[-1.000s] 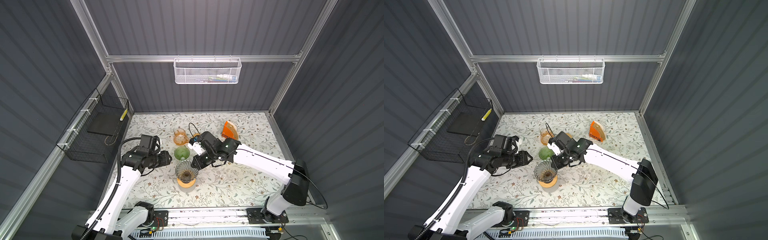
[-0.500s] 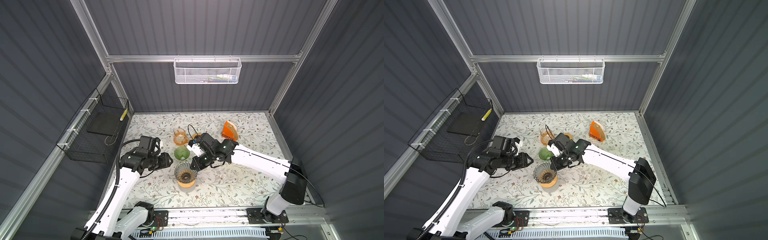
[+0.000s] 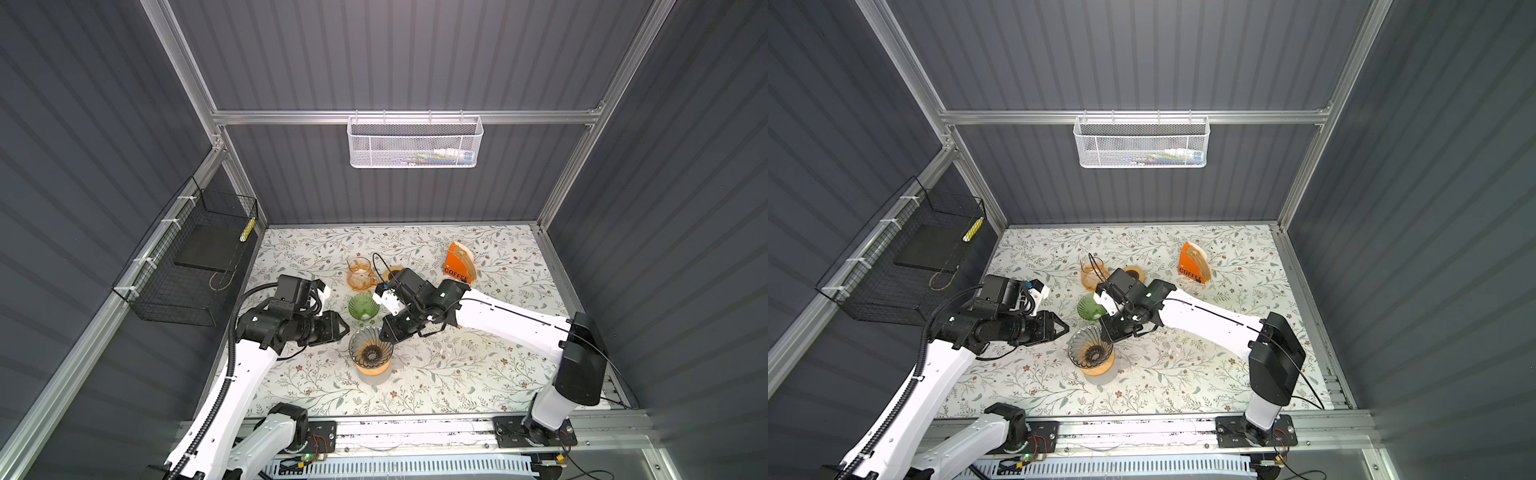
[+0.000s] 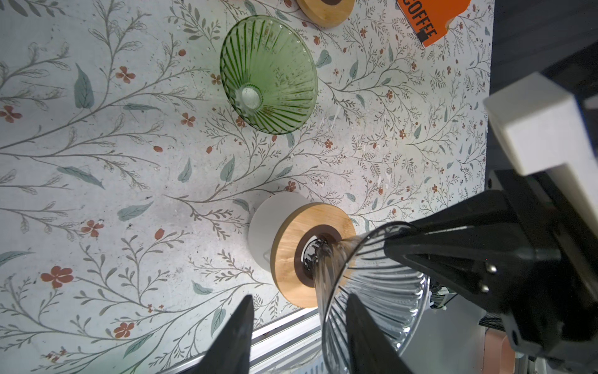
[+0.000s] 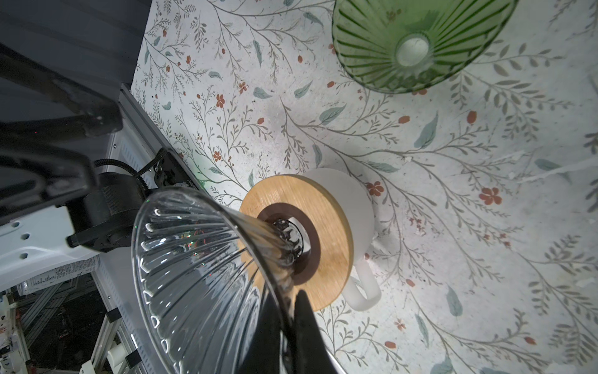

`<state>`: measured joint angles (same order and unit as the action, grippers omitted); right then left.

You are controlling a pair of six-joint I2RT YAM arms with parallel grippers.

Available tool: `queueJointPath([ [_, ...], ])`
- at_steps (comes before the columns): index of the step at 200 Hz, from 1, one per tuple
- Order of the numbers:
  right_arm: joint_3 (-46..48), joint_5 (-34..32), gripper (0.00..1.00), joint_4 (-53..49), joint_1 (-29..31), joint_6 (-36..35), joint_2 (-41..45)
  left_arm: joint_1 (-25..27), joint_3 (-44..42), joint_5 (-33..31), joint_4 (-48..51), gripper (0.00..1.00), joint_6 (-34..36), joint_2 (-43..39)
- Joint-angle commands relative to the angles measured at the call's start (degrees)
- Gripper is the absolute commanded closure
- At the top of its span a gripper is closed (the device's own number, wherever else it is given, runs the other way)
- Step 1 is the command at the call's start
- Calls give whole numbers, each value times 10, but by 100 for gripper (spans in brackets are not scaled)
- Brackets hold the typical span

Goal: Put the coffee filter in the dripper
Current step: 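Close the left gripper on the clear dripper's rim while the right gripper holds it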

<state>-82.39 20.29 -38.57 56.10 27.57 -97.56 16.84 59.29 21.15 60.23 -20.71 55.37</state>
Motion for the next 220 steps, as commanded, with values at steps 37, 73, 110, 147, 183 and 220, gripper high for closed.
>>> queueJointPath([
  [37,0,-5,100,3,1,13,-12,3,-15,50,13,56,24,4],
  [73,3,-5,100,5,2,17,-16,4,-22,61,27,59,31,8],
  [110,3,-30,100,1,1,21,-21,4,-23,72,44,61,39,8],
  [147,1,-30,100,1,1,22,-28,4,-34,84,50,64,43,10],
  [183,0,-29,100,0,0,26,-34,4,-40,86,49,66,44,19],
  [220,0,-28,100,0,0,28,-39,6,-44,87,46,71,45,30],
])
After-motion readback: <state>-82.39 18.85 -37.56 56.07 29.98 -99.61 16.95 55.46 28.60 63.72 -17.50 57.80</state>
